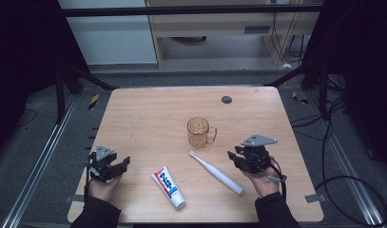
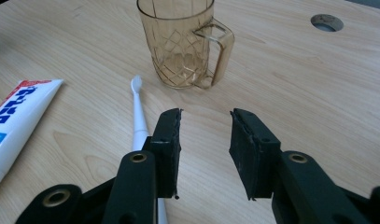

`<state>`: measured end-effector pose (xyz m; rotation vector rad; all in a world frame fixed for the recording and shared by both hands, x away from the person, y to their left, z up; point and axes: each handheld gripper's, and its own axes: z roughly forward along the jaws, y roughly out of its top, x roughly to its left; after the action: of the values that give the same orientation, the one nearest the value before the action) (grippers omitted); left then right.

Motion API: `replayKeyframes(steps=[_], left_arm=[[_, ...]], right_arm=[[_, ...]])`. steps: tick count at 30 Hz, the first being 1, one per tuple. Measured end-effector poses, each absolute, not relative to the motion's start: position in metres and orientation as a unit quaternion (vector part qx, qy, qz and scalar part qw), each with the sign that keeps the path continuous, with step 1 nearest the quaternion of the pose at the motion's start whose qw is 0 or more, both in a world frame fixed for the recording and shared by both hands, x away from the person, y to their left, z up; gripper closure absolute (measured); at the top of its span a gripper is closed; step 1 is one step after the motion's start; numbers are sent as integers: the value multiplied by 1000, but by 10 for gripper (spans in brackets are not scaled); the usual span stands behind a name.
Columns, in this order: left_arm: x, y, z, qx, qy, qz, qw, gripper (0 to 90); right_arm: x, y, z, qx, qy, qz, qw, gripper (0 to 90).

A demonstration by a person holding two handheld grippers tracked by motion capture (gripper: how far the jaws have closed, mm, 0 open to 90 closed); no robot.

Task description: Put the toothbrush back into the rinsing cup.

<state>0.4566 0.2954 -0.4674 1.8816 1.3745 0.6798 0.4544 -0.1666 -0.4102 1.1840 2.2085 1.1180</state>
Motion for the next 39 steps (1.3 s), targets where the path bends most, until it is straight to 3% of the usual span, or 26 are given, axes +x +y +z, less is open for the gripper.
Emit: replayKeyframes(steps=[12, 39], left_arm=[[458, 292, -469, 735, 521, 262, 346, 411], [460, 290, -471, 743, 519, 256, 337, 409]], right_arm=[[476, -138, -404, 410, 806, 387, 183, 594], [493, -107, -430, 391, 850, 328, 133, 551]])
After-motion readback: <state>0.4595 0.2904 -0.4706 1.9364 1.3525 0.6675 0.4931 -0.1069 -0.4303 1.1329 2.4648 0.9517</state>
